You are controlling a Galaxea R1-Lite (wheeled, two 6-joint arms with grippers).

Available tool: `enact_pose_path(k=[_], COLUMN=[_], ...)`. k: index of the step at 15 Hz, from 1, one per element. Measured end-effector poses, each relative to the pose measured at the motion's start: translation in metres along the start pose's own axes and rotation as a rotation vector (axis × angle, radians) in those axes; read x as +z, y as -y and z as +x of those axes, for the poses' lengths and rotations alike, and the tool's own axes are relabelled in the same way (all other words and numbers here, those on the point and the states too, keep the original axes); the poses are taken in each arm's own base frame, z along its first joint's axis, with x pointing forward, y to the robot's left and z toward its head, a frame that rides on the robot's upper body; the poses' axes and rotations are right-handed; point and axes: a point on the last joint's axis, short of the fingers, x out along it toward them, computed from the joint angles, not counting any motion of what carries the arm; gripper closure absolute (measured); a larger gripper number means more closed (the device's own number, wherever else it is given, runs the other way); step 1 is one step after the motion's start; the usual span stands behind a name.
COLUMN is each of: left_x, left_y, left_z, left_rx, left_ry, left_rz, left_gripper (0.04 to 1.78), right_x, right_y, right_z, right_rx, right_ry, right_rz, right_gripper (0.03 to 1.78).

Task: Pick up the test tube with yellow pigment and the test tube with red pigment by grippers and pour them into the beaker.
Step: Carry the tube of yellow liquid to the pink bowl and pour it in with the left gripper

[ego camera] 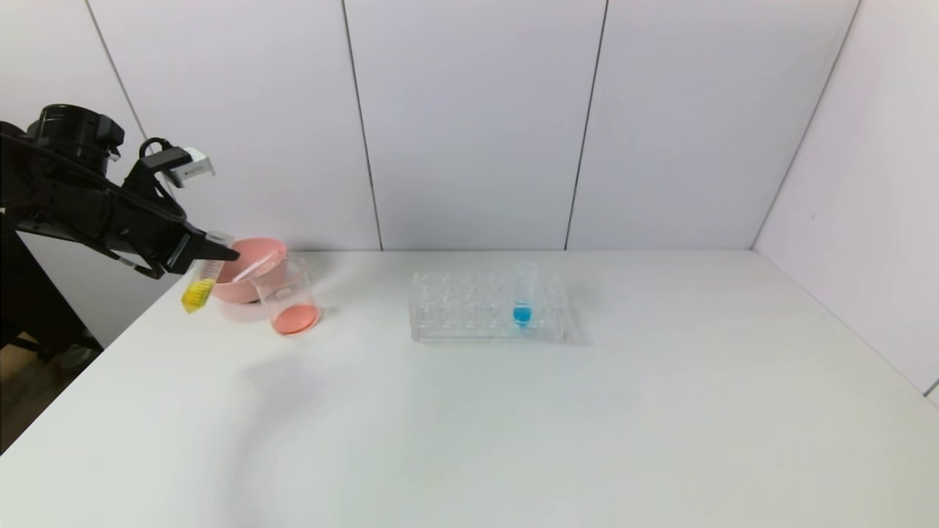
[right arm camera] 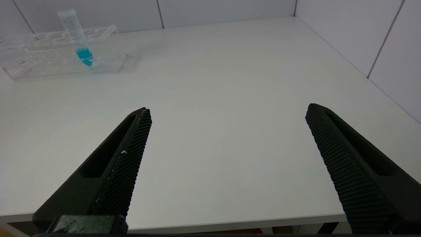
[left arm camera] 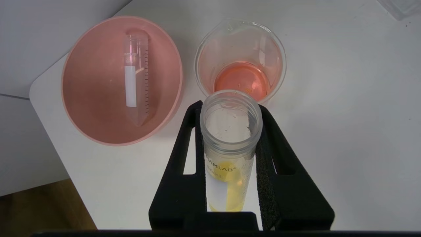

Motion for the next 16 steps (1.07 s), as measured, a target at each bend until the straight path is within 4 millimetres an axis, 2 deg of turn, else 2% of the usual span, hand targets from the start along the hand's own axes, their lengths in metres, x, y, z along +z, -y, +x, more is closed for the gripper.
enact_pose_path(k=[4,10,16], left_x=[0.016,0.016,0.03], left_y=[-0.003,-0.004,0.012], left_z=[-0.002,0.015,0.028], left_rx=[-0.017,-0.014,0.017], left_ry=[-0.068,-0.172,-0.236], left_rz=[0.033,0.141,0.277], left_gripper=[1.38,1.38,1.38], right_x=[0.0,0.0,0.0], right_y=[0.0,0.0,0.0], right_z=[0.0,0.0,0.0], right_rx=[0.0,0.0,0.0], right_ry=[0.0,0.0,0.0], right_rz=[0.0,0.0,0.0], right_gripper=[0.1,0.1,0.1])
